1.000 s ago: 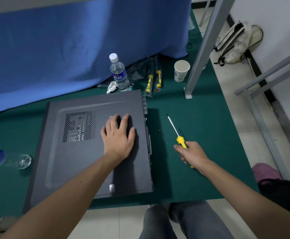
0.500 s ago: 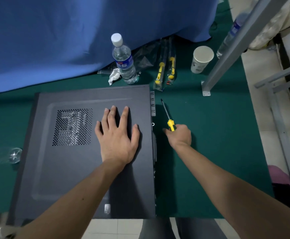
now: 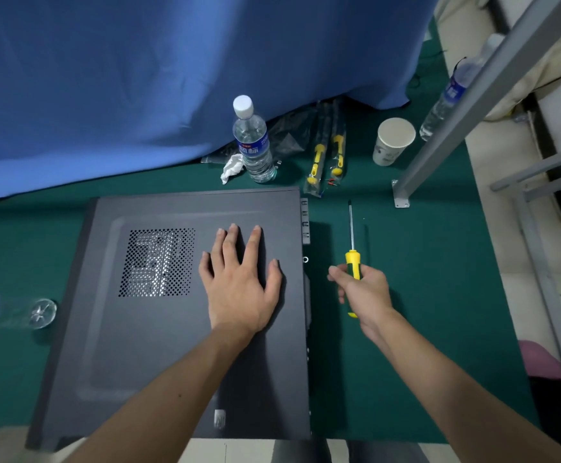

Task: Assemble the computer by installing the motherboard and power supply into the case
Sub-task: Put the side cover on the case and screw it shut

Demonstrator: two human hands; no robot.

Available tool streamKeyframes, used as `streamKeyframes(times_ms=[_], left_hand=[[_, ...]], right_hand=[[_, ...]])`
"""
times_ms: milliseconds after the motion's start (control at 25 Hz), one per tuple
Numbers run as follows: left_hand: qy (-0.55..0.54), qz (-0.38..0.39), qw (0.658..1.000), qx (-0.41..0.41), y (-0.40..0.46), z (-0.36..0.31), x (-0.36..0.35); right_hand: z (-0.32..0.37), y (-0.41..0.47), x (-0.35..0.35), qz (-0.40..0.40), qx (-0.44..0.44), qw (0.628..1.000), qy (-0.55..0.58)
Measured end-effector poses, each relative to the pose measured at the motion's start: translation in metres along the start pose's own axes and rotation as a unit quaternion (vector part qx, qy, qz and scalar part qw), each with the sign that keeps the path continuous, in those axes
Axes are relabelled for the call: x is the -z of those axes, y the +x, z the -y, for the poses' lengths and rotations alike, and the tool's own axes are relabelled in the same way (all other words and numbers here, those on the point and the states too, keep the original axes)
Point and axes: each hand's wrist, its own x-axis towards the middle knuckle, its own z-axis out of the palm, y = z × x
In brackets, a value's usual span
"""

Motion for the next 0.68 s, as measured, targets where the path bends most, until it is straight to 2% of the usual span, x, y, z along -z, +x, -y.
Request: streamKeyframes(times_ms=[160,240,320,360,440,520,680], left_hand=[[-0.054,0.035,0.998,0.002,-0.001,0.001,0.006],[-0.135,0.063,0.989,0.014,-0.004,-0.004,0.019],[-0.306,0.103,0.946,-0.005,-0.011,-0.013,0.041],[-0.396,0.138,0.907,-0.026,-0.018,-0.020,0.055],[-0.496,0.188,0.844,-0.076,-0.032,-0.034,0.083],[-0.532,0.176,0.821,-0.109,-0.046,-0.041,0.107],[-0.567,0.115,0.805,-0.130,-0.062,-0.039,0.147]], right_hand=[[0.028,-0.047,0.012,0.049,0.041,0.997,0.043],[0.040,-0.072,0.020,0.074,0.055,0.995,0.043],[0.053,-0.096,0.025,0.107,0.074,0.990,0.049],[0.060,-0.107,0.027,0.126,0.083,0.987,0.050],[0.072,-0.128,0.030,0.159,0.104,0.981,0.048],[0.081,-0.149,0.033,0.185,0.124,0.974,0.046],[0.091,-0.187,0.040,0.234,0.140,0.962,0.030]])
